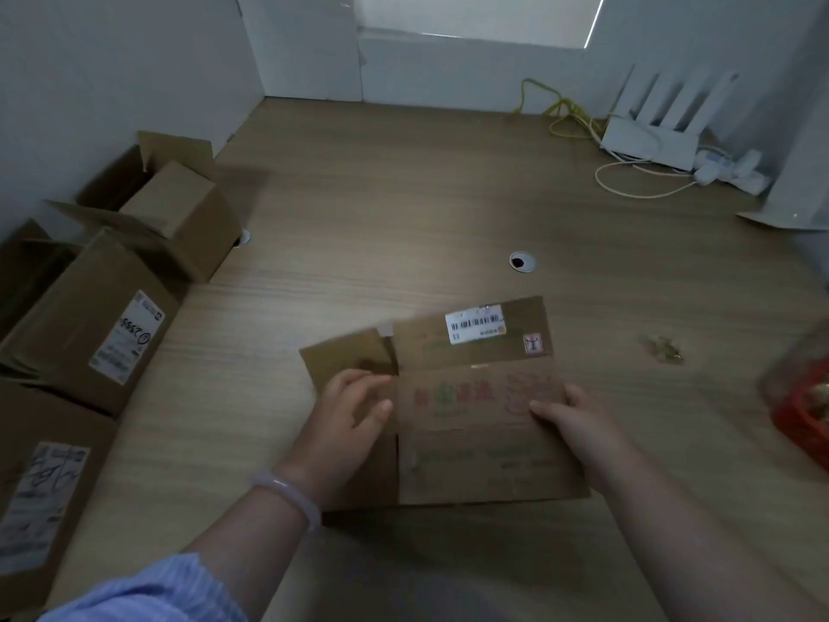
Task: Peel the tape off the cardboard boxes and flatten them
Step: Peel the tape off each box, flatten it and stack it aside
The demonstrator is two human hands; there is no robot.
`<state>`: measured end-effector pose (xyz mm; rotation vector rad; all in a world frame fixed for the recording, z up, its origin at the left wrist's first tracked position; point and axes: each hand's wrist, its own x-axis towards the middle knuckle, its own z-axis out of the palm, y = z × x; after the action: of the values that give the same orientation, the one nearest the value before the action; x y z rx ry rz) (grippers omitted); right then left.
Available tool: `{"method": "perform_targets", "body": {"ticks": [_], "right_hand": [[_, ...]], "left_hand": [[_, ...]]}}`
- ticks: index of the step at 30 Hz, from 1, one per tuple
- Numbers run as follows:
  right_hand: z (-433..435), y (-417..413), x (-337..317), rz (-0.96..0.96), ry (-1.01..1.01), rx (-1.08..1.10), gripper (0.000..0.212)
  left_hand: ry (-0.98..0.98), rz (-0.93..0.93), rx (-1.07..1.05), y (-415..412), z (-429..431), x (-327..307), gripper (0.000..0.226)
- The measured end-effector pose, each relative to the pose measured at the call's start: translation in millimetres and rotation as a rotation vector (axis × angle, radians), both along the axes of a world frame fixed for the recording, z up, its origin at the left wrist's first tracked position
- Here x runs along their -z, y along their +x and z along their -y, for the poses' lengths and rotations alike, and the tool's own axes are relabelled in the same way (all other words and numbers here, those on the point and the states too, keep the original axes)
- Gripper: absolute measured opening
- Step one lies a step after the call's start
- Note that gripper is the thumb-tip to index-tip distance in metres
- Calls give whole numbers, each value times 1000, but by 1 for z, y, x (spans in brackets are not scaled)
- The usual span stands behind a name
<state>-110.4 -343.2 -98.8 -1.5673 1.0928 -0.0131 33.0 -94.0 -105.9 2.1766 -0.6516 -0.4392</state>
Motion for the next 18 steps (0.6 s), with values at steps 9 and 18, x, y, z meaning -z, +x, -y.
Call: {"method": "perform_targets", "body": {"ticks": [9,18], "right_hand": [[-11,-37,69,-234,-365,-224,74],[-26,-26,119,-380,-885,-723,75]], "left_hand": [[573,254,411,-30,9,68,86],[670,374,334,-22,2,116,97]]}}
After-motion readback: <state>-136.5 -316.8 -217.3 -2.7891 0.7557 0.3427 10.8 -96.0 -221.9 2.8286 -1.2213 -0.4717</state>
